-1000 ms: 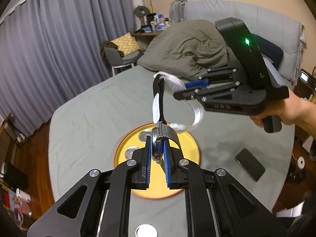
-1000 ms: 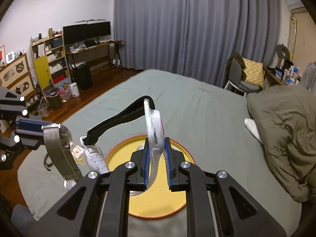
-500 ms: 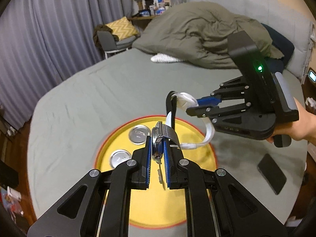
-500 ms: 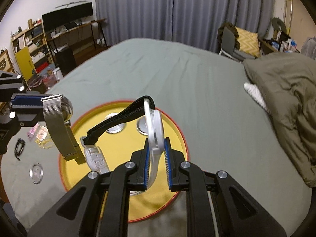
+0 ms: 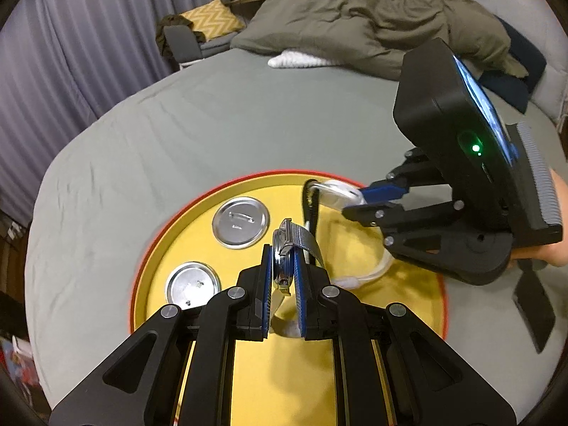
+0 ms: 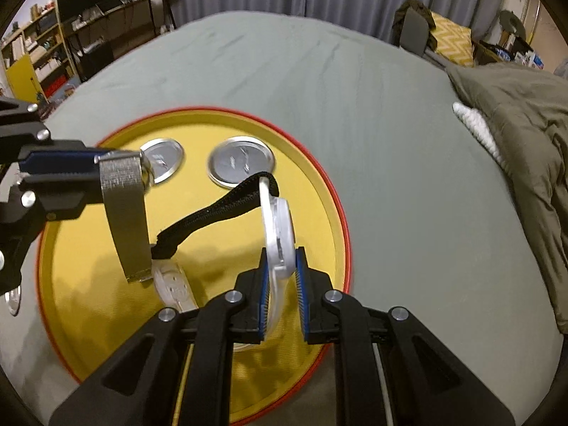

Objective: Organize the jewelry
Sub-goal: 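Carry the silver watch and white band over the yellow-lined tray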

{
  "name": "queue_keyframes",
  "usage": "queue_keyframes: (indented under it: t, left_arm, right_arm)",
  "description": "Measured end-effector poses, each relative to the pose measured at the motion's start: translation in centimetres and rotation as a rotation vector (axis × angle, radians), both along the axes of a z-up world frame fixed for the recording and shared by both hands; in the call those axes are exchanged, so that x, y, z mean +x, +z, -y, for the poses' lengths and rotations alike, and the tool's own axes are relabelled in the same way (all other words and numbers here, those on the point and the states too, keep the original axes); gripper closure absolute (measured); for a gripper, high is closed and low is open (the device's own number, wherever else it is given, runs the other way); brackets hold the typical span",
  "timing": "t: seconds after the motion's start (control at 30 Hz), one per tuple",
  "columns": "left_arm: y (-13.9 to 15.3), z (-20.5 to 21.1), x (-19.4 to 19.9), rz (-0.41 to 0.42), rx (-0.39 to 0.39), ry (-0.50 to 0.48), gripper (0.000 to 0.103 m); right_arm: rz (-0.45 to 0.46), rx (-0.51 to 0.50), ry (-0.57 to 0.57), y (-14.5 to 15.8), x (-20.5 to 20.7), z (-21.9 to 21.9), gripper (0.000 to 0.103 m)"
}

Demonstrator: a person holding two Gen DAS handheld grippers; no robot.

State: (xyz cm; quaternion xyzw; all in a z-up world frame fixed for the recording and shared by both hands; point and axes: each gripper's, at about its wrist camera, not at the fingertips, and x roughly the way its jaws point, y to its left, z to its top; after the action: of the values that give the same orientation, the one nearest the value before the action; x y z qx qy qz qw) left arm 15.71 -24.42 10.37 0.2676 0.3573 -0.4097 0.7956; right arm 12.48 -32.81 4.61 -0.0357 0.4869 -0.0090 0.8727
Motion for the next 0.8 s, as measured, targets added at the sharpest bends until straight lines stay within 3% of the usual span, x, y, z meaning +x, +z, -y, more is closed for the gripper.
queue_keyframes:
  t: [0.37, 0.63, 0.8]
  left_arm:
    - [-4.2, 2.3, 2.2, -0.027, 0.053, 0.048, 0.092]
    - [-5.8, 2.7, 4.4, -0.058, 0.073, 0.092, 0.090]
    - [-6.6, 1.7, 6.0, -0.091, 0.043, 0.135, 0.088]
  right_arm:
    - [-0.061, 0.006, 0.001, -3.3, 0.8, 1.2, 0.090]
    - [-0.042, 0.020, 0.020, -3.6, 1.6, 1.9, 0.089]
    - [-0.029, 0.016, 0.043, -3.7, 1.5, 2.0, 0.089]
